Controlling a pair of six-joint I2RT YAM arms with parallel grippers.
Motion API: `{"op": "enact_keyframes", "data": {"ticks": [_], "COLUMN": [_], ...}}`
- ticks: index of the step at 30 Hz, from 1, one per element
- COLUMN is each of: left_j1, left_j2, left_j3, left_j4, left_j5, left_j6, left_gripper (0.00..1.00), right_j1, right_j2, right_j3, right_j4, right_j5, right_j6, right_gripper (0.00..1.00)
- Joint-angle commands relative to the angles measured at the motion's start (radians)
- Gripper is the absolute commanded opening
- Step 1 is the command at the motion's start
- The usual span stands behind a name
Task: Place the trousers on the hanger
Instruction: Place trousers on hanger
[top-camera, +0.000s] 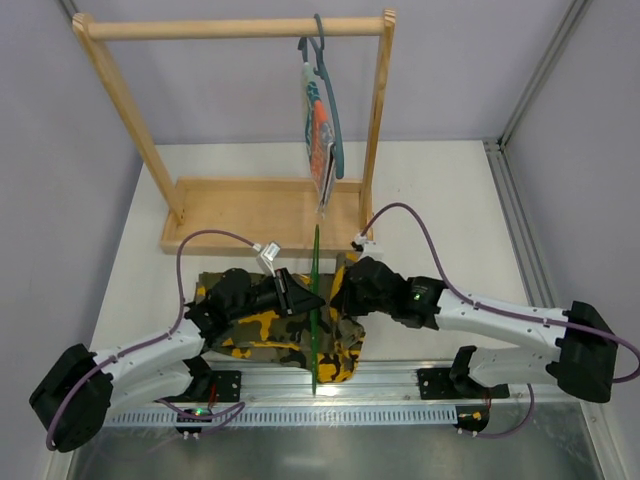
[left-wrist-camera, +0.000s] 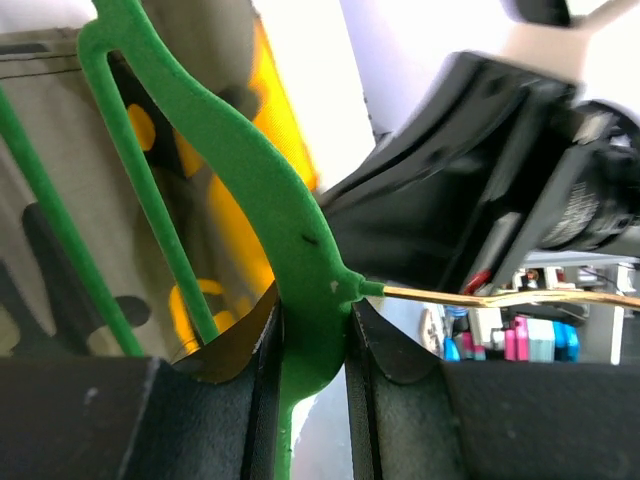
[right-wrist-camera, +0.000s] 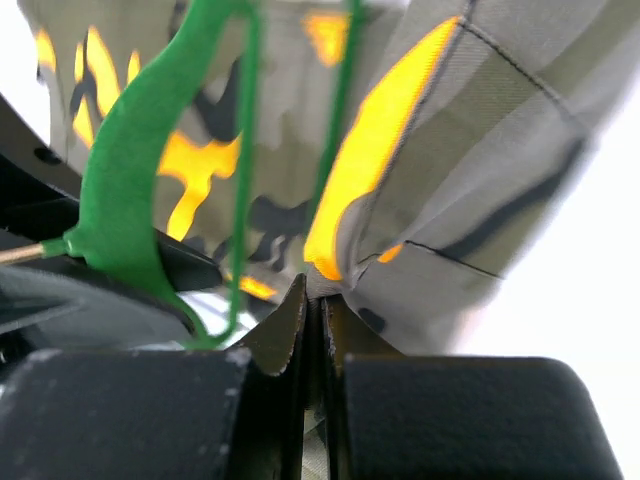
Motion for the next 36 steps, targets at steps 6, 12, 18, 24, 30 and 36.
{"op": "enact_keyframes", "data": {"ticks": [6, 12, 18, 24, 30, 36], "left_j1": [0.015, 0.015, 0.012, 0.009, -0.025, -0.063], "left_j2": [-0.144, -0.198, -0.293, -0.297, -0.265, -0.306], "left_j3": [0.066, 0.085, 0.046, -0.053, -0.083, 0.050], "left_j4": [-0.265, -0.396, -0.460, -0.364, -0.338, -0.734], "left_j5": [0.036, -0.010, -0.118, -0.142, -0.180, -0.322], "left_j6": [-0.034, -0.061, -0.052, -0.071, -0.054, -0.034], "left_gripper": [0.00, 0.00, 0.00, 0.01, 0.00, 0.01], "right_j1": [-0.007, -0.009, -0.007, -0.006, 0.037, 0.109], "right_j2": [-0.388, -0.396, -0.434, -0.399, -0.218, -0.053], "right_j3": [-0.012, -0.012, -0.069, -0.046, 0.005, 0.065], "right_j4": [-0.276, -0.276, -0.238, -0.082, 0.109, 0.147], "right_j5": [0.395, 0.357, 0.334, 0.204, 0.110, 0.145], "right_j6": [0.044, 0.040, 0.046, -0.056, -0.030, -0.013], "right_gripper": [0.04, 0.04, 0.04, 0.04, 0.04, 0.04]}}
